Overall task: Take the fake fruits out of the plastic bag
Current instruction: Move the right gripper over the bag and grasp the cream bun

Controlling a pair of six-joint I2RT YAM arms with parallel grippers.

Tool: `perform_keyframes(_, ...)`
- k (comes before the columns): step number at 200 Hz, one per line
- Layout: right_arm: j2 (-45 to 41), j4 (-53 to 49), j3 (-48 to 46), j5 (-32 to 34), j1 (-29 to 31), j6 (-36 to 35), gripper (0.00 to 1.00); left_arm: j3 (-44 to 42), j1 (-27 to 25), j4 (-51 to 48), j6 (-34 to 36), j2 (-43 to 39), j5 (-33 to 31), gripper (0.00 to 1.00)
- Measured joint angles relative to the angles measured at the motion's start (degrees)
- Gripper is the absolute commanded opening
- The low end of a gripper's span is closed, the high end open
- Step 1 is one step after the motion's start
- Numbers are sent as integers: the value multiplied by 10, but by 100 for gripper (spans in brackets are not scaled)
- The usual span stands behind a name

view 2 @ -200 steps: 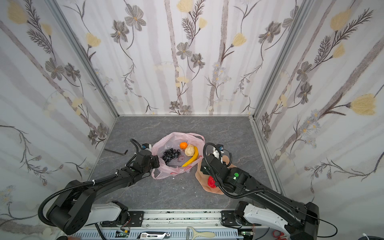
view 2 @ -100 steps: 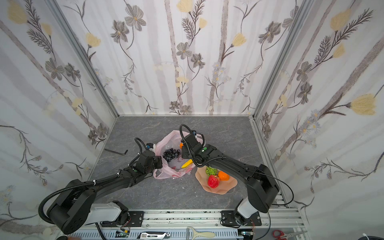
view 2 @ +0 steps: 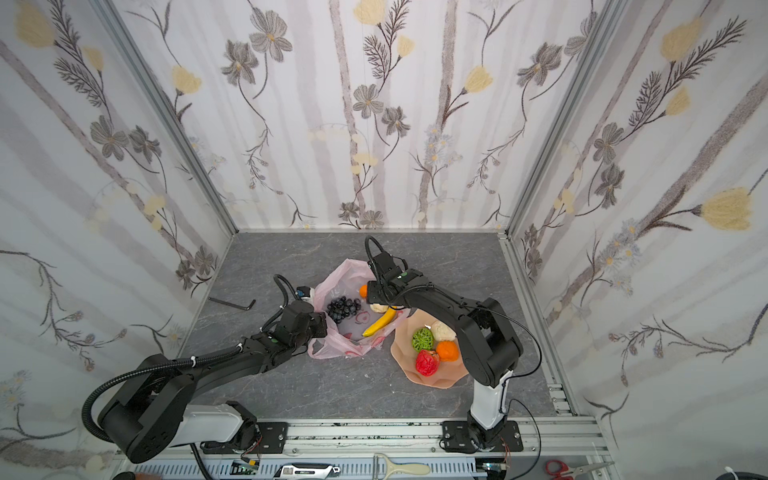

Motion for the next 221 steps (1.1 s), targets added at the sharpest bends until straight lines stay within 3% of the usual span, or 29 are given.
perform_keyframes(192, 131, -35, 96, -33, -17, -38, 73, 5, -5, 0, 1, 16, -8, 6)
perform_keyframes(221, 142, -37, 101, -45, -17, -40, 66, 5, -6, 0, 1, 16, -8, 6)
